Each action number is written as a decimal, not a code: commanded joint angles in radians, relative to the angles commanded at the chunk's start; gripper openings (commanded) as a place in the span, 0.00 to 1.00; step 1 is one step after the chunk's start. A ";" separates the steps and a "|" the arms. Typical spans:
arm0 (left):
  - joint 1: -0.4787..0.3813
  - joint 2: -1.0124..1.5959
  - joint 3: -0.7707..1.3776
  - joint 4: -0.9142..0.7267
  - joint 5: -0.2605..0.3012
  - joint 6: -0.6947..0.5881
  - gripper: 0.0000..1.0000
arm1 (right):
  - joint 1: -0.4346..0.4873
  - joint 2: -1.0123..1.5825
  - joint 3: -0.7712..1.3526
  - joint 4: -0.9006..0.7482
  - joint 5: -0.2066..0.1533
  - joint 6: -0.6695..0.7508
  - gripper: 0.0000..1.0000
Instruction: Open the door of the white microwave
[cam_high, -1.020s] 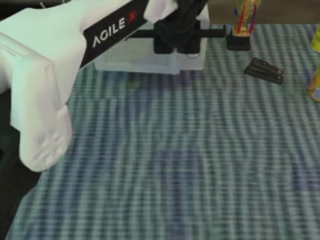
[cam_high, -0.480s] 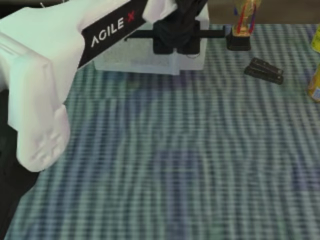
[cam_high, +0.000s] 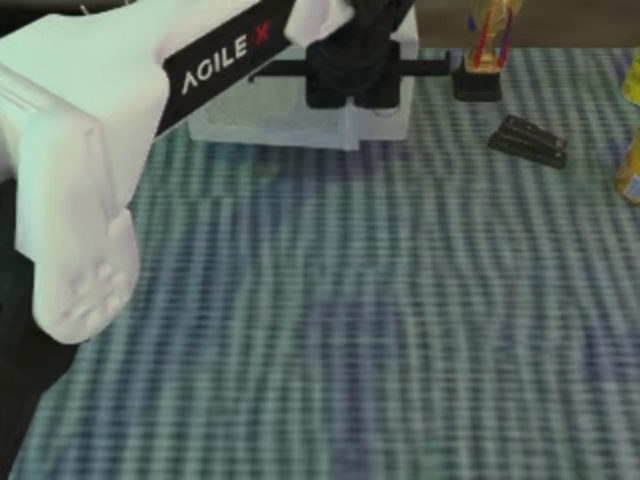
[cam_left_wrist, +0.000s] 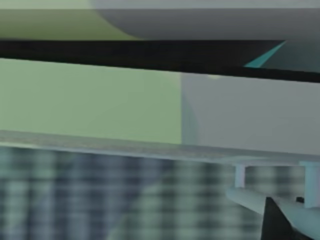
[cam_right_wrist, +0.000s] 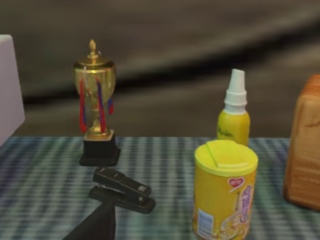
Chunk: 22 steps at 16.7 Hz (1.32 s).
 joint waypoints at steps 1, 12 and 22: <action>0.000 0.000 0.000 0.000 0.000 0.000 0.00 | 0.000 0.000 0.000 0.000 0.000 0.000 1.00; -0.007 -0.005 -0.015 0.010 0.008 0.002 0.00 | 0.000 0.000 0.000 0.000 0.000 0.000 1.00; 0.002 -0.061 -0.107 0.059 0.020 0.044 0.00 | 0.000 0.000 0.000 0.000 0.000 0.000 1.00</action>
